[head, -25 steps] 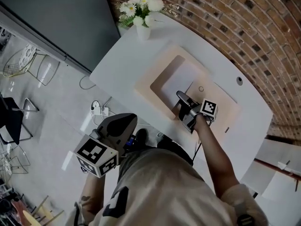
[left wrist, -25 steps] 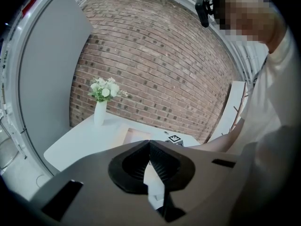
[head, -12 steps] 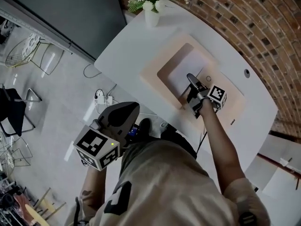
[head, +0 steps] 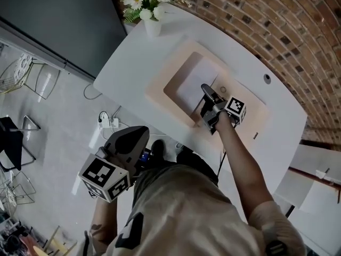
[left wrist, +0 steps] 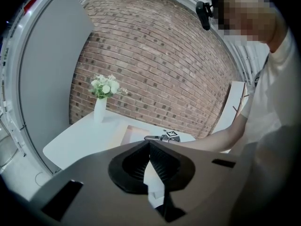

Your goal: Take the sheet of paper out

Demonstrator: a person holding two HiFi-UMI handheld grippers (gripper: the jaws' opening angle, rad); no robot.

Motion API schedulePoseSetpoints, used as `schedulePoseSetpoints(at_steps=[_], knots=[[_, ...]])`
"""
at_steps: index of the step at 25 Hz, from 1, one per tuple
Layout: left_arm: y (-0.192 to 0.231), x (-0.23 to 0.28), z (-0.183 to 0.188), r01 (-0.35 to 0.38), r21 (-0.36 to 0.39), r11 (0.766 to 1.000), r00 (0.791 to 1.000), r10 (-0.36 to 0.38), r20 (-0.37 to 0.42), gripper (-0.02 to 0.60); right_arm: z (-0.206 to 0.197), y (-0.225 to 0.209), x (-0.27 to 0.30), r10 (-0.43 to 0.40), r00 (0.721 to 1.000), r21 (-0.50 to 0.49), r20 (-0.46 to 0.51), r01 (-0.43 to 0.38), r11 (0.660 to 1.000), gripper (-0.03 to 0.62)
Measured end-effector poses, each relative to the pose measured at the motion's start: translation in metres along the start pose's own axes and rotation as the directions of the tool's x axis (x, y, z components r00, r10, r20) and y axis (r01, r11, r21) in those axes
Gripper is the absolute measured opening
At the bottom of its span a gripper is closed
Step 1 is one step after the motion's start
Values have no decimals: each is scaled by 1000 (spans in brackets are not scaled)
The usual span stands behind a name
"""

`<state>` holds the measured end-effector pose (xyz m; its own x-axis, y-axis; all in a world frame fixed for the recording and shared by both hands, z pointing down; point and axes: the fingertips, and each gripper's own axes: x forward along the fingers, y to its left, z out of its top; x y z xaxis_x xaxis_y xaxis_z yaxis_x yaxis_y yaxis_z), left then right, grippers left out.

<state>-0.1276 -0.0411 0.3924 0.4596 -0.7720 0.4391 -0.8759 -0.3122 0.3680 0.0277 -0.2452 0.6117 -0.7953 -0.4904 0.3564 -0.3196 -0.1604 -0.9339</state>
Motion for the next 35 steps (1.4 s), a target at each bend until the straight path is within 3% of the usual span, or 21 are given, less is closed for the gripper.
schedulePoseSetpoints(at_steps=[8,16,22,25,29,35], knots=[[-16,13,5,3,38,999,999,-1,-42,14,14,6,14,47,999,-9,-13,-47,999,330],[-55,34,16,-80,68,995,996,83,-45,14,7,6,18,31,986,-32,-161,-36,999,325],[-77,49,21,-123,85,989,991,126,-32,14,0,4,20,52,979,-2,-199,-54,999,296],[-75,52,20,-104,90,990,993,108,-43,14,4,4,25,52,980,-6,-190,-54,999,282],[-60,60,26,-43,95,995,998,46,-31,14,5,5,32,2,978,-98,-209,-23,995,268],[-13,59,34,81,98,992,996,-79,-31,14,8,-9,30,-150,975,-144,-163,127,981,229]])
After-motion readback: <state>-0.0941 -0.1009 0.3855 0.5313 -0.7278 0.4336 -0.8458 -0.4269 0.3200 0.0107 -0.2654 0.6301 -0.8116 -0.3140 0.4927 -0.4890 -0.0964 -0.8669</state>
